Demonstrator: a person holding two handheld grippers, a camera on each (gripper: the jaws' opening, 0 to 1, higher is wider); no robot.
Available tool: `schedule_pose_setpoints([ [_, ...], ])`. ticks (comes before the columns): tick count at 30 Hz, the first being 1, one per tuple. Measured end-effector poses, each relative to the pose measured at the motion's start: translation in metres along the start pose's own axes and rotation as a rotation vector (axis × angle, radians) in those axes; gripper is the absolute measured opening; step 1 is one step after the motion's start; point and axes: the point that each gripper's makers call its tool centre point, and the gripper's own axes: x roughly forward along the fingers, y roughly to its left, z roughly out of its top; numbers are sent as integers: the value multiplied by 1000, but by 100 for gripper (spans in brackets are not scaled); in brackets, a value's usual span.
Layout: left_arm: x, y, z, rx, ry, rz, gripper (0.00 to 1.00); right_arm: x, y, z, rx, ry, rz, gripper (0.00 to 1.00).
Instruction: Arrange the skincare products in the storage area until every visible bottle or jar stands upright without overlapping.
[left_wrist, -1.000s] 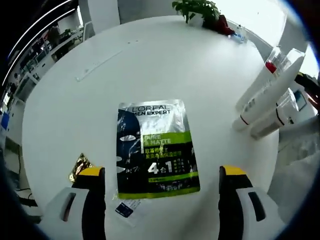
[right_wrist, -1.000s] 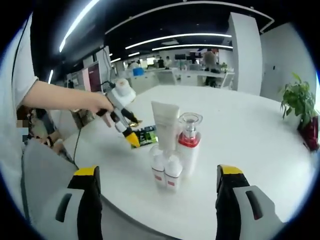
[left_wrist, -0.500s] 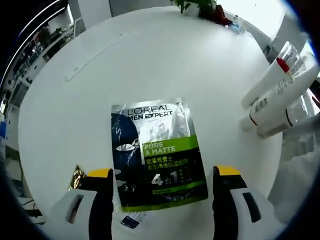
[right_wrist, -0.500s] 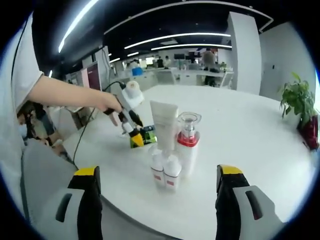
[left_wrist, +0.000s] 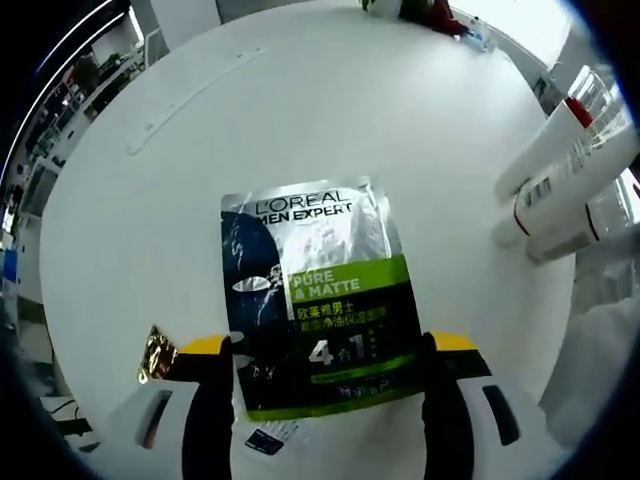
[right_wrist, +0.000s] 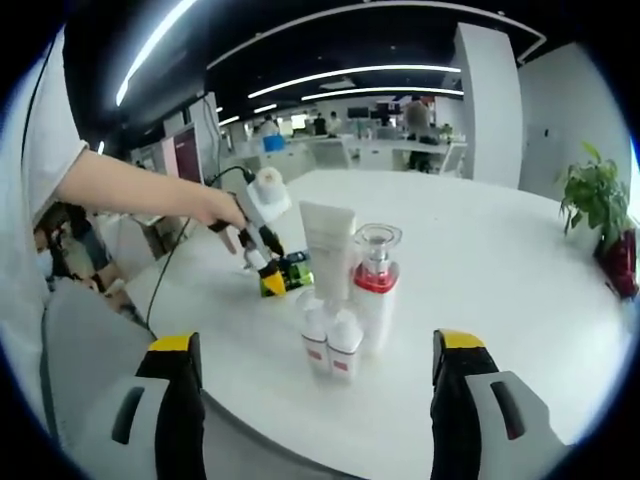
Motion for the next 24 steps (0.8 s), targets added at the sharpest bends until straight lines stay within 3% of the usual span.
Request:
schedule_pose_setpoints([
  [14, 4, 4, 3, -14, 1, 5, 69, 0, -1, 0, -1, -1, -4, 94],
  [17, 1, 7, 3, -37, 2, 13, 61, 0, -1, 0, -2, -2, -5, 94],
  [19, -1, 9, 8, -62, -36, -7, 54, 0, -1, 0, -2, -2, -4, 94],
  [24, -3, 6, 6, -52, -33, -12, 52, 0, -1, 0, -2, -3, -6, 94],
])
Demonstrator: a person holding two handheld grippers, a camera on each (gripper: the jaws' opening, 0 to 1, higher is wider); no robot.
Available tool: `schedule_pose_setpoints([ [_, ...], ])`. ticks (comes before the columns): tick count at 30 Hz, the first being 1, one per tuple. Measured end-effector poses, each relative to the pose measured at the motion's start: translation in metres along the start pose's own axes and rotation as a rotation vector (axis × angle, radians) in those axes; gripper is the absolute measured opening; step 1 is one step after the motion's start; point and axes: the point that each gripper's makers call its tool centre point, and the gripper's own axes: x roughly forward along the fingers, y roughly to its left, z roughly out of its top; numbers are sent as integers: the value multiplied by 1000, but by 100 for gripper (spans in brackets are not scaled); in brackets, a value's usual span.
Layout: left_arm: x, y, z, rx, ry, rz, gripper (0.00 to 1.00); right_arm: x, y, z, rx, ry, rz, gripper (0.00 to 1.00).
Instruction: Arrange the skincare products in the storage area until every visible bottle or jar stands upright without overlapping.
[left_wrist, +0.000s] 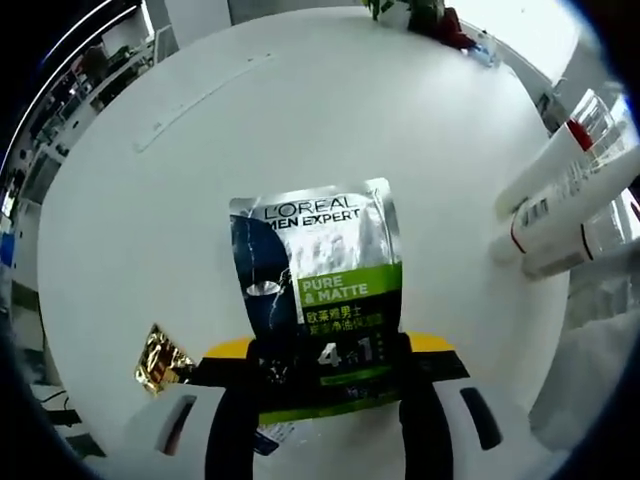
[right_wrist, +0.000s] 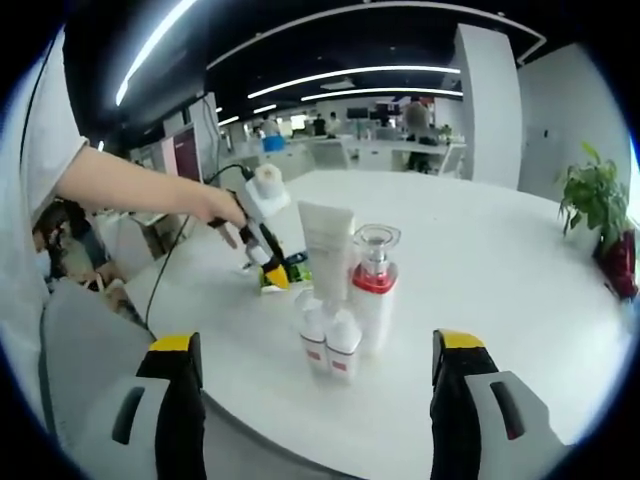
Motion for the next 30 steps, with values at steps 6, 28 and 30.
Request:
schedule_pose_setpoints([
  [6, 0, 1, 2, -9, -5, -1, 46, 0, 0, -1, -1, 3, 0, 94],
  [28, -15, -20, -4, -94, -84, -19, 3, 0, -1, 2, 9, -11, 1, 94],
  [30, -18, -20, -2, -95, -97, -20, 3, -1, -2, 3, 15, -18, -1, 94],
])
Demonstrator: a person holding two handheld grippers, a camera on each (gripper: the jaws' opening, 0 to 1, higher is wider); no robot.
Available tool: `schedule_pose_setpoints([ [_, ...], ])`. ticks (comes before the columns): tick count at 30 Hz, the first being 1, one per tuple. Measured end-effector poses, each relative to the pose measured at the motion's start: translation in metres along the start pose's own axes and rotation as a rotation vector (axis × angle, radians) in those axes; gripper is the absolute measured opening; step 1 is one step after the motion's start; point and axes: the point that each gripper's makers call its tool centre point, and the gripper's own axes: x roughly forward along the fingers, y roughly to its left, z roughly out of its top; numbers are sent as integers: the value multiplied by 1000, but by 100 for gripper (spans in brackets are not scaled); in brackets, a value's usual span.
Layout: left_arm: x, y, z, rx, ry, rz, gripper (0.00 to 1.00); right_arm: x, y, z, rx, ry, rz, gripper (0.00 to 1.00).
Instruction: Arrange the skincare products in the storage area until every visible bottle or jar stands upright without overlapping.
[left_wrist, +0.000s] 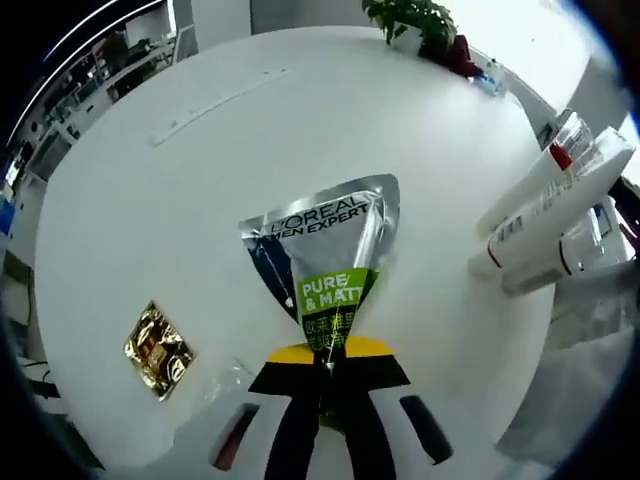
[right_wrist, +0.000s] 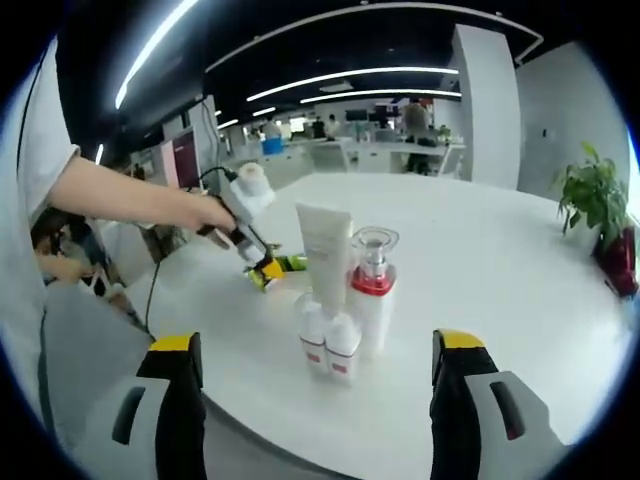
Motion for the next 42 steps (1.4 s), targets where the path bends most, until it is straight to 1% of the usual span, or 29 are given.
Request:
schedule_pose_setpoints([
  [4, -14, -11, 1, -25, -32, -23, 3, -1, -1, 1, 13, -10, -2, 94],
  [6, -22, -15, 0, -31, -38, -21, 3, -1, -1, 1, 16, -11, -1, 94],
  [8, -25, -17, 0, -38, -47, -17, 3, -1, -1, 1, 18, -10, 0, 93],
  [9, -24, -15, 1, -42, -50, -18, 3, -1, -1, 1, 18, -11, 1, 93],
  [12, -30, -16, 2, -48, -67, -15, 3, -1, 1, 1, 14, -8, 5, 93],
  [14, -38, -21, 0, -59, -83, -15, 3, 0, 3, 1, 5, -3, 10, 93],
  [16, -38, -20, 2, -68, -95, -16, 3, 0, 5, 1, -20, -1, 8, 93],
  [18, -43, -24, -2, -73, -102, -15, 3, 0, 6, 0, -27, 6, 13, 93],
  [23, -54, -24, -5, -94, -131, -12, 3, 1, 9, -1, -50, 18, 20, 94],
  [26, -66, -32, -7, -103, -153, -11, 3, 1, 9, -1, -53, 20, 25, 94],
  [28, -69, -31, -8, -112, -164, -7, 3, 1, 10, -1, -53, 20, 30, 94],
  [32, -84, -41, -14, -123, -188, -3, 3, 1, 14, -1, -56, 19, 45, 95],
  [34, -85, -42, -14, -124, -201, -5, 3, 1, 16, -2, -64, 23, 53, 94],
  [36, -96, -48, -19, -125, -214, -4, 3, 2, 22, -3, -85, 31, 72, 94],
  [38, -98, -49, -19, -128, -230, -6, 3, 2, 25, -3, -100, 34, 81, 95],
  [42, -118, -61, -23, -126, -260, -2, 3, 1, 28, 0, -117, 29, 91, 95],
])
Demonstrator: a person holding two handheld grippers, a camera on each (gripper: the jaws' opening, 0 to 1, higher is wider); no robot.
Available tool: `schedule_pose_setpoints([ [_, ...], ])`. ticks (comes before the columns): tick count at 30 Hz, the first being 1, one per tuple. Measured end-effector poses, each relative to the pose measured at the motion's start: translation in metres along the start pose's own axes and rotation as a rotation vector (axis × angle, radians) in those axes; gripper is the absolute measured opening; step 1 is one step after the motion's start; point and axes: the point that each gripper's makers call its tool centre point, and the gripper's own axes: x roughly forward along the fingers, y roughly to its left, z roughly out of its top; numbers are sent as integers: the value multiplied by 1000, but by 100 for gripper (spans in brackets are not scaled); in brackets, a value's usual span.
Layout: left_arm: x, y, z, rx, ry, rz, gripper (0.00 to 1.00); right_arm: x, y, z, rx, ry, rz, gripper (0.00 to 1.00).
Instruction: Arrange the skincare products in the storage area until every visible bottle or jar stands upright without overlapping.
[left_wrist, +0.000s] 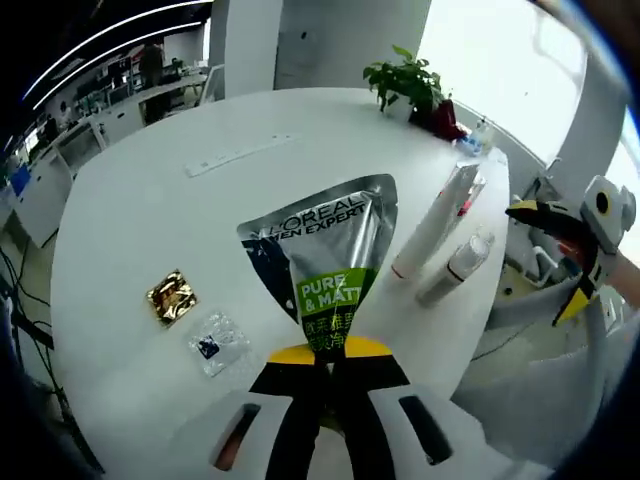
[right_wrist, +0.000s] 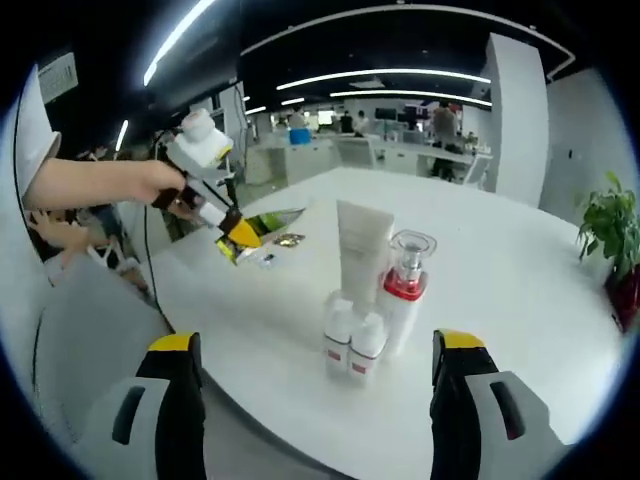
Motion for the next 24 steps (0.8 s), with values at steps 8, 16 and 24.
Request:
schedule_pose_setpoints([
  [8, -14, -9, -5, 18, -31, 12, 3, -1, 5, 4, -26, -12, 18, 95],
  [16, -31, -16, -6, -4, -88, 17, 3, -5, 12, 16, -8, -46, 53, 95],
  [24, -50, -44, -6, 7, -148, -17, 3, -6, 29, 60, 65, -172, 145, 93],
])
